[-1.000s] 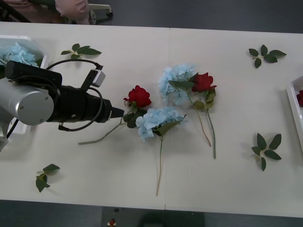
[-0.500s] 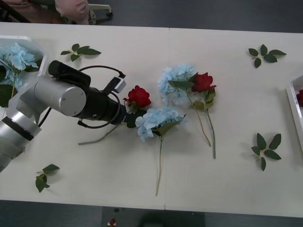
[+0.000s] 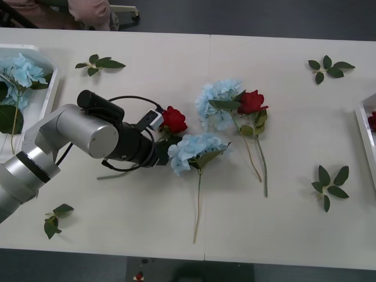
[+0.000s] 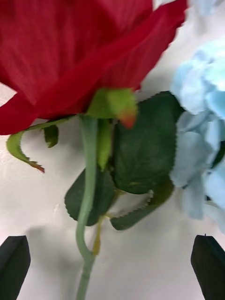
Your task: Put the red flowers into the right box and the blue flowers into the left box
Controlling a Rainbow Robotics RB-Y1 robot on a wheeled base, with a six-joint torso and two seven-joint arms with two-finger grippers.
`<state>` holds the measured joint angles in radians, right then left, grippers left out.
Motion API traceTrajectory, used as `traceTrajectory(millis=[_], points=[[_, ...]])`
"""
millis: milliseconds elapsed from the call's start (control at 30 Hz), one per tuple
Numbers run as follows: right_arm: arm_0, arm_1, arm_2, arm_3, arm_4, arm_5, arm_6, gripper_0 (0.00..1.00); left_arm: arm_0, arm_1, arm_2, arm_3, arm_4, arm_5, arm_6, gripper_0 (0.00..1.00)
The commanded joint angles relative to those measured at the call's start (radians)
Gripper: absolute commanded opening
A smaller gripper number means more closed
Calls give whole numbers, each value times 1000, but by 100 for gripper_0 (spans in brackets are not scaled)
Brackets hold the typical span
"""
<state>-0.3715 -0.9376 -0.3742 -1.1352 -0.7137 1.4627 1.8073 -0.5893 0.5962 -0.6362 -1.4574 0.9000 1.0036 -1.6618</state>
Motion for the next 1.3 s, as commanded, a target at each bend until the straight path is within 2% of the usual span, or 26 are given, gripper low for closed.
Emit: traceTrajectory(millis=[33,100,133,200,267,300,367,633,800,967,1167,1300], points=[[-112,-47,-5,-24,-86,100,10,100,-69,-32,-11,52,-15,-37,-13,100],[-155,-47,-5,-32,-156,166,20,100,-83,-47,-11,80,-18,-40,-16,98],[-173,-46,-5,-37,-205,199,23,100,-90,-56,-11,94,-21,-40,-18,90],[-199,-41,-3,-46,-273,237,24,100,-98,-65,-11,100,-30,-42,-19,64],[-237,-29,14,-63,-334,281,20,100,-104,-69,-11,101,-61,-40,-21,25],[-251,-21,24,-74,-345,295,20,100,-103,-70,-11,101,-62,-40,-21,13],[-270,-6,41,-109,-363,314,17,100,-104,-70,-17,101,-69,-43,-22,3],[-276,145,69,-281,-345,304,-6,100,-104,-69,-28,101,-87,-54,-35,0],[-276,250,89,-340,-279,278,-16,100,-104,-67,-28,103,-101,-57,-46,0],[-276,312,140,-345,-259,209,-34,100,-104,-42,-26,77,-92,-76,-50,0],[-276,361,252,-344,-201,102,-62,100,-119,132,-25,-143,74,-82,-32,0],[-276,393,313,-342,-130,50,-80,100,-109,208,66,-271,284,-82,-22,0]])
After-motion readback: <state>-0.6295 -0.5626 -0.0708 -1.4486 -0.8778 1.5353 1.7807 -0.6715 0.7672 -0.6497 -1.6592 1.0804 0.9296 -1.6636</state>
